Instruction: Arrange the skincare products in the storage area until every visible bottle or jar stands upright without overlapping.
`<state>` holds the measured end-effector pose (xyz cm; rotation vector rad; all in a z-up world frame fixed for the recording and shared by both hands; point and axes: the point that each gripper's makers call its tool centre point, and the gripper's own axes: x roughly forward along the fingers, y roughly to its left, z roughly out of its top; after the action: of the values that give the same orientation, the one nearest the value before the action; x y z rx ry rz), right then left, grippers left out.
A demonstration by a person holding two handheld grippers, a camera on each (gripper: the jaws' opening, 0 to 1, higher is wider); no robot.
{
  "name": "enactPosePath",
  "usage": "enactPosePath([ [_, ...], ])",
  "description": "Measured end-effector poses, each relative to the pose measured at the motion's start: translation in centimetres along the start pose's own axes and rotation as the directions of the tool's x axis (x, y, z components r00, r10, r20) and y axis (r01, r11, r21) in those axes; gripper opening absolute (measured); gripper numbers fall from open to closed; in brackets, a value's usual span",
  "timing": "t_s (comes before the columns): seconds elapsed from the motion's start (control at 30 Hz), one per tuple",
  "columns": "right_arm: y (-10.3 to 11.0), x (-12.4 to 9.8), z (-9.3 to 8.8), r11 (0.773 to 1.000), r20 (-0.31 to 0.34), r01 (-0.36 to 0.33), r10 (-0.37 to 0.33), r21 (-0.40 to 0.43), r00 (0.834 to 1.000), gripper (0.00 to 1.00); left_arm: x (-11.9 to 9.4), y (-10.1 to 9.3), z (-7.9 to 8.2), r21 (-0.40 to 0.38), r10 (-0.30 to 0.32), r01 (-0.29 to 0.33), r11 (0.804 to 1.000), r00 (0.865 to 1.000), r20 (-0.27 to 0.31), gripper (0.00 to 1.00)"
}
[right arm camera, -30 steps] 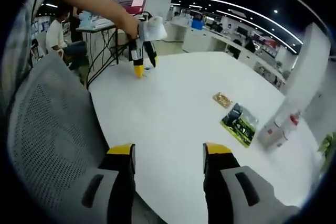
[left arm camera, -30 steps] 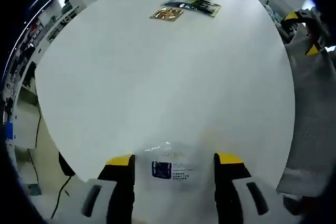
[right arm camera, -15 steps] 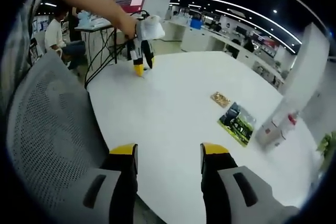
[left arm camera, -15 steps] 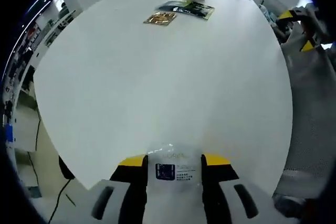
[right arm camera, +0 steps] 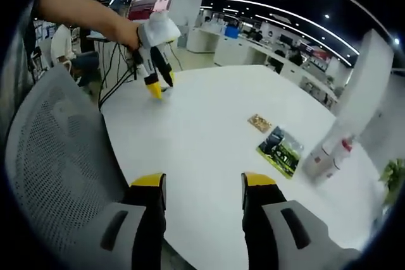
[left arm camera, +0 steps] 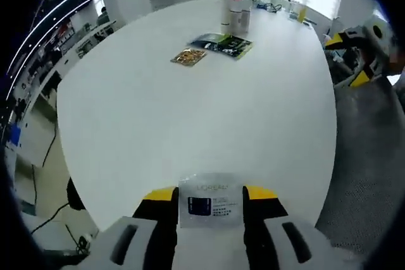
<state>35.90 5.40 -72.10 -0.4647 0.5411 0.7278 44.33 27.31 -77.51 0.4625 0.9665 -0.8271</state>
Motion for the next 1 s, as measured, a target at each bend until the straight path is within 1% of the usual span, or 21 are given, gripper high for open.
enactPosePath([
  [0.03, 0.1, 0.0, 0.0, 1.000, 0.002, -0.001, 0.001, -0.001, 1.000, 0.46, -0.4, -0.7, 0.6, -0.014, 0.006, -0.005, 1.000, 1.000, 0.030, 0.41],
  [0.13, 0.4, 0.0, 0.3, 1.000, 0.010, -0.012, 0.012, -0.011, 1.000, 0.46, -1.5, -2.4, 1.4, -0.028, 0.013, -0.011, 1.000, 0.997, 0.072, 0.41],
  [0.17, 0.5, -0.1, 0.3, 1.000, 0.013, -0.014, 0.014, -0.013, 1.000, 0.46, -1.9, -3.2, 1.7, -0.037, 0.017, -0.013, 0.999, 0.995, 0.094, 0.41],
  [0.3, 0.6, -0.1, 0.6, 1.000, 0.023, -0.014, 0.015, -0.018, 1.000, 0.45, -3.0, -5.4, 2.6, -0.079, 0.040, -0.027, 0.996, 0.986, 0.163, 0.41],
  [0.43, 0.4, -0.2, 0.6, 1.000, 0.028, -0.007, 0.007, -0.010, 1.000, 0.44, -3.9, -8.0, 3.1, -0.118, 0.055, -0.030, 0.993, 0.974, 0.219, 0.41],
  [0.47, 0.4, -0.2, 0.6, 1.000, 0.028, -0.007, 0.007, -0.009, 1.000, 0.44, -4.0, -8.5, 3.1, -0.119, 0.056, -0.030, 0.992, 0.973, 0.223, 0.41],
  [0.6, 0.4, -0.3, 0.5, 1.000, 0.026, -0.008, 0.008, -0.020, 1.000, 0.43, -4.4, -10.6, 3.4, -0.122, 0.084, -0.052, 0.991, 0.960, 0.265, 0.41],
  [0.73, 0.3, -0.3, 0.5, 1.000, 0.029, -0.005, 0.005, -0.020, 1.000, 0.43, -4.8, -11.7, 3.5, -0.115, 0.117, -0.087, 0.990, 0.950, 0.289, 0.41],
  [0.8, 0.3, -0.3, 0.5, 1.000, 0.029, 0.001, 0.000, -0.019, 1.000, 0.43, -5.1, -12.0, 3.7, -0.104, 0.139, -0.112, 0.988, 0.942, 0.306, 0.41],
  [0.83, 0.2, -0.4, 0.5, 1.000, 0.030, 0.003, -0.003, -0.020, 1.000, 0.43, -5.3, -12.2, 3.9, -0.099, 0.159, -0.134, 0.986, 0.933, 0.324, 0.41],
  [0.87, 0.2, -0.4, 0.5, 1.000, 0.029, 0.005, -0.005, -0.019, 1.000, 0.43, -5.4, -12.4, 4.2, -0.096, 0.166, -0.141, 0.985, 0.924, 0.343, 0.41],
  [0.9, 0.2, -0.4, 0.5, 1.000, 0.029, 0.005, -0.005, -0.018, 1.000, 0.43, -5.5, -12.6, 4.2, -0.105, 0.169, -0.141, 0.984, 0.919, 0.355, 0.41],
  [0.97, 0.2, -0.5, 0.5, 1.000, 0.032, 0.004, -0.003, -0.017, 0.999, 0.42, -5.5, -13.2, 4.2, -0.118, 0.168, -0.133, 0.984, 0.913, 0.371, 0.41],
  [1.0, 0.4, -0.5, 0.5, 1.000, 0.031, -0.001, 0.002, -0.018, 1.000, 0.42, -5.4, -13.4, 4.2, -0.119, 0.178, -0.143, 0.983, 0.910, 0.375, 0.41],
])
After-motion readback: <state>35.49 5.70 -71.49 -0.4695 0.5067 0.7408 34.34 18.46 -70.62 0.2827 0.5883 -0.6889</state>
